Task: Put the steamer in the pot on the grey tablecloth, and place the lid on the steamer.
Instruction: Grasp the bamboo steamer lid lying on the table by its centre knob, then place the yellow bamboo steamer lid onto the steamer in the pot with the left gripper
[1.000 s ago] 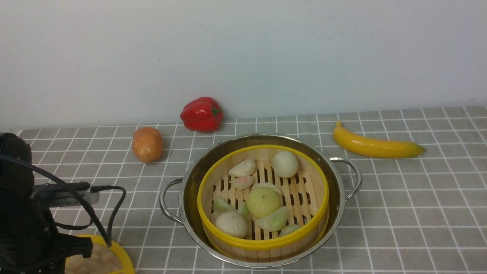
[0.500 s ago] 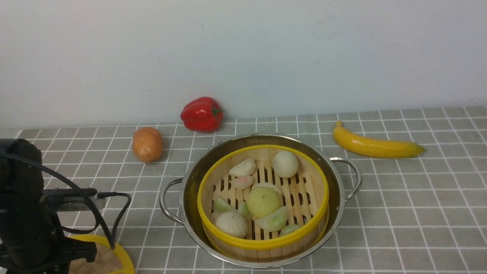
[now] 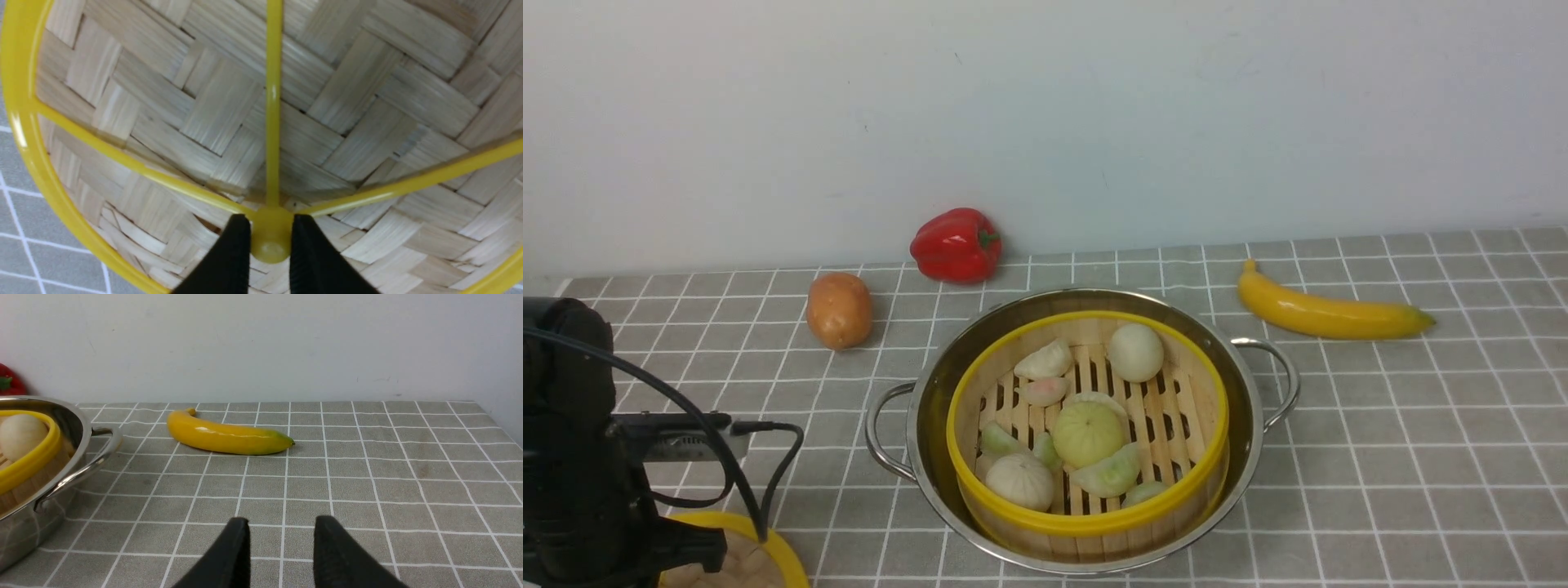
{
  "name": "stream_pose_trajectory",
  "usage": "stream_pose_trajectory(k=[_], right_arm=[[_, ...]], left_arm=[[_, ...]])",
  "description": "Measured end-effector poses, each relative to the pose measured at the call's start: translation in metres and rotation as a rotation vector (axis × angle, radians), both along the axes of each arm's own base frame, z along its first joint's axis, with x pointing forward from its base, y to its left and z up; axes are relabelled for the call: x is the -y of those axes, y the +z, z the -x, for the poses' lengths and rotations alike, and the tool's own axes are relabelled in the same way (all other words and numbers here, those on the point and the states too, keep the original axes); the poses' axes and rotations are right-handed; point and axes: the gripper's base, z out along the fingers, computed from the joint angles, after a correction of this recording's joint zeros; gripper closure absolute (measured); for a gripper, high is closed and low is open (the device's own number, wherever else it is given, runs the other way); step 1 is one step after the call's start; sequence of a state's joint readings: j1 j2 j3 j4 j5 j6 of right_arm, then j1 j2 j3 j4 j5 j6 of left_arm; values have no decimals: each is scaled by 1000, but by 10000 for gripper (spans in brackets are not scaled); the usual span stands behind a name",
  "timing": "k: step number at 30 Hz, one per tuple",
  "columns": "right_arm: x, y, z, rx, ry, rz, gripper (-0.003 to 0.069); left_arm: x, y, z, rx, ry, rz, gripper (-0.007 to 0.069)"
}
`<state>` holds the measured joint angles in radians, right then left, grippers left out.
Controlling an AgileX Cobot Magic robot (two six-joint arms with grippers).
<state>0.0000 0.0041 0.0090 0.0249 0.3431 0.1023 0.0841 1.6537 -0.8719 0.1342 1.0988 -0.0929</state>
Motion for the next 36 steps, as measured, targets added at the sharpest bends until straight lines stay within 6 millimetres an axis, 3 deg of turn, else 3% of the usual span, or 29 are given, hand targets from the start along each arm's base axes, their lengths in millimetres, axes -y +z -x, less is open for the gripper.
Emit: stream_pose_trajectory(k=[7, 13, 19, 22, 27, 29, 33, 34, 36], right_arm=[[0, 0, 0, 0, 0, 0, 417], [0, 0, 0, 0, 0, 0, 417], [0, 0, 0, 0, 0, 0, 416], [0, 0, 0, 0, 0, 0, 416], [0, 0, 0, 0, 0, 0, 416], [0, 0, 0, 0, 0, -1, 416], [0, 0, 0, 0, 0, -1, 416], [0, 0, 0, 0, 0, -1, 416], [0, 0, 0, 0, 0, -1, 416]], left_arm=[[-1, 15, -11, 59, -9, -4, 512], [-2, 72, -25, 204, -57, -7, 512], [11, 119, -35, 381, -137, 122, 512], [28, 143, -43, 474, -215, 215, 512], [53, 166, -49, 547, -339, 242, 512], [76, 183, -50, 596, -439, 245, 512], [103, 196, -51, 629, -535, 264, 512], [123, 200, -52, 637, -601, 284, 512], [135, 199, -53, 633, -638, 293, 512]])
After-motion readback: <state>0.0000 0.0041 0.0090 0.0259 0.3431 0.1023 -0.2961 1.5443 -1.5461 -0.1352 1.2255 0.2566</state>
